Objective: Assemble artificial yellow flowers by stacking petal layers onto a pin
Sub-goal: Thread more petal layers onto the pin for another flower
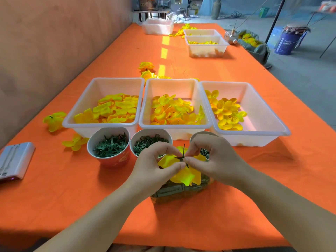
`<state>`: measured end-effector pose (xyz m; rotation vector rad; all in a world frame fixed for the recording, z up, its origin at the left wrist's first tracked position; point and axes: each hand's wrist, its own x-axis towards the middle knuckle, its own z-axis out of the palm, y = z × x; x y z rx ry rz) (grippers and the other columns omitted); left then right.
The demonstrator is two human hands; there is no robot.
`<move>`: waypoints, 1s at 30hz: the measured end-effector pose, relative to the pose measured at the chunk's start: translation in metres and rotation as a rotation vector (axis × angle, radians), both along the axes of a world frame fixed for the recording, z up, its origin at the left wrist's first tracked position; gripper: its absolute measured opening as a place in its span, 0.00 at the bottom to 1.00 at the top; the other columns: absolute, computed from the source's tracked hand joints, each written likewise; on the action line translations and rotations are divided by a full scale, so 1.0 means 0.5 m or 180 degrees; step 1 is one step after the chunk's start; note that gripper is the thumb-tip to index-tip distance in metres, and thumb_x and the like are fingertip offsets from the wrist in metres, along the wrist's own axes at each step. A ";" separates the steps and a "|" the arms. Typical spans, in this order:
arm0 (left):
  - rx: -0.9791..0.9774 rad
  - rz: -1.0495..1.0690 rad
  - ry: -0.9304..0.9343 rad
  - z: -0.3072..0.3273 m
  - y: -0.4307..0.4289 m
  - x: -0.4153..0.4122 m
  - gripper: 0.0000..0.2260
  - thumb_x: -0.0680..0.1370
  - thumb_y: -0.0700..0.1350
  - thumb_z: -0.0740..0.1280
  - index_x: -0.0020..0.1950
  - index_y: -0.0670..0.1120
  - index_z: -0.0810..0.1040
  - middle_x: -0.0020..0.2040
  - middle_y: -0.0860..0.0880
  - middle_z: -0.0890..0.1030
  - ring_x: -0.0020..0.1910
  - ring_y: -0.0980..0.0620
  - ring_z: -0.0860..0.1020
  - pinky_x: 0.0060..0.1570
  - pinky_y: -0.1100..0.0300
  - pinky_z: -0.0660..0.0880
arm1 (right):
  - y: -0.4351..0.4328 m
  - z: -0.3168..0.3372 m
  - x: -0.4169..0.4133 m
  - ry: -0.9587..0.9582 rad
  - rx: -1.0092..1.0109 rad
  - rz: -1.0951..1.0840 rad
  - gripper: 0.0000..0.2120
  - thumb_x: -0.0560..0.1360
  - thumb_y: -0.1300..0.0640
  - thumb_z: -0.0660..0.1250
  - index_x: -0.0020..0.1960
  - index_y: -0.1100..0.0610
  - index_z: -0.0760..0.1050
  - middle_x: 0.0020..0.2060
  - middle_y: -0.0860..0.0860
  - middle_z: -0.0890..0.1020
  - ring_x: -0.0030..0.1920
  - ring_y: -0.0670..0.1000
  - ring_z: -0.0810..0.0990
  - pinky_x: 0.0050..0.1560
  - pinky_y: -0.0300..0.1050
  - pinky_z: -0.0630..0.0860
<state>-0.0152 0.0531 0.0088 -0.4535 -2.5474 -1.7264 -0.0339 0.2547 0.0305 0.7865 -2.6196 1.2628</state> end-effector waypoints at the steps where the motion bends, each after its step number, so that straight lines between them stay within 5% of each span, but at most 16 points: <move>1: -0.0026 -0.0014 -0.0031 -0.002 0.001 0.001 0.08 0.71 0.46 0.77 0.49 0.52 0.83 0.49 0.55 0.83 0.54 0.56 0.80 0.54 0.61 0.75 | 0.000 0.008 -0.002 -0.0022 0.0126 -0.0041 0.06 0.68 0.45 0.72 0.37 0.46 0.80 0.36 0.43 0.80 0.44 0.47 0.79 0.47 0.53 0.76; 6: -0.0010 0.0111 0.0070 -0.007 0.014 0.001 0.15 0.63 0.54 0.79 0.46 0.63 0.80 0.49 0.58 0.82 0.52 0.61 0.79 0.51 0.69 0.71 | -0.013 0.022 -0.004 -0.0133 0.0246 0.0077 0.05 0.69 0.54 0.78 0.41 0.51 0.82 0.35 0.46 0.80 0.41 0.48 0.78 0.45 0.53 0.76; 11: -0.0276 0.0125 0.0324 -0.026 0.021 -0.006 0.17 0.66 0.45 0.81 0.44 0.62 0.77 0.47 0.55 0.79 0.49 0.57 0.77 0.49 0.63 0.71 | -0.011 0.007 -0.003 -0.0197 0.0090 0.0133 0.08 0.69 0.58 0.79 0.39 0.53 0.79 0.35 0.46 0.79 0.40 0.48 0.77 0.42 0.45 0.75; 15: -0.0186 0.0139 0.0345 -0.030 0.024 -0.009 0.18 0.64 0.48 0.82 0.44 0.63 0.78 0.47 0.55 0.79 0.49 0.58 0.77 0.48 0.60 0.71 | -0.012 0.015 -0.006 -0.0230 0.0240 0.0140 0.08 0.69 0.56 0.79 0.39 0.51 0.79 0.36 0.47 0.80 0.41 0.47 0.78 0.42 0.43 0.75; 17: -0.0127 0.0071 0.0246 -0.031 0.015 -0.010 0.23 0.60 0.53 0.82 0.52 0.61 0.80 0.53 0.56 0.80 0.55 0.58 0.78 0.54 0.56 0.75 | -0.008 0.035 -0.014 -0.0400 0.0447 0.0142 0.06 0.69 0.53 0.78 0.41 0.49 0.81 0.38 0.46 0.82 0.42 0.47 0.79 0.45 0.50 0.77; 21: 0.0373 -0.0210 0.0025 -0.026 -0.022 -0.009 0.46 0.56 0.61 0.84 0.71 0.64 0.69 0.69 0.59 0.74 0.68 0.57 0.74 0.64 0.53 0.73 | -0.009 0.089 -0.028 -0.0464 0.0463 0.0469 0.04 0.71 0.59 0.77 0.44 0.51 0.84 0.35 0.45 0.81 0.38 0.47 0.79 0.42 0.45 0.77; 26: 0.0509 -0.0227 -0.0175 -0.036 -0.043 -0.003 0.53 0.54 0.58 0.86 0.74 0.68 0.63 0.68 0.64 0.72 0.68 0.55 0.75 0.63 0.47 0.76 | -0.020 0.120 -0.035 -0.0253 0.1035 0.0583 0.03 0.73 0.61 0.75 0.44 0.53 0.84 0.37 0.44 0.83 0.40 0.43 0.81 0.43 0.41 0.76; 30: 0.0086 -0.0206 -0.0230 -0.041 -0.039 0.003 0.54 0.57 0.51 0.85 0.75 0.70 0.58 0.64 0.60 0.77 0.66 0.59 0.76 0.67 0.52 0.74 | -0.025 0.126 -0.035 -0.0262 0.1202 0.0584 0.03 0.73 0.60 0.75 0.44 0.53 0.85 0.37 0.44 0.84 0.40 0.41 0.81 0.39 0.30 0.71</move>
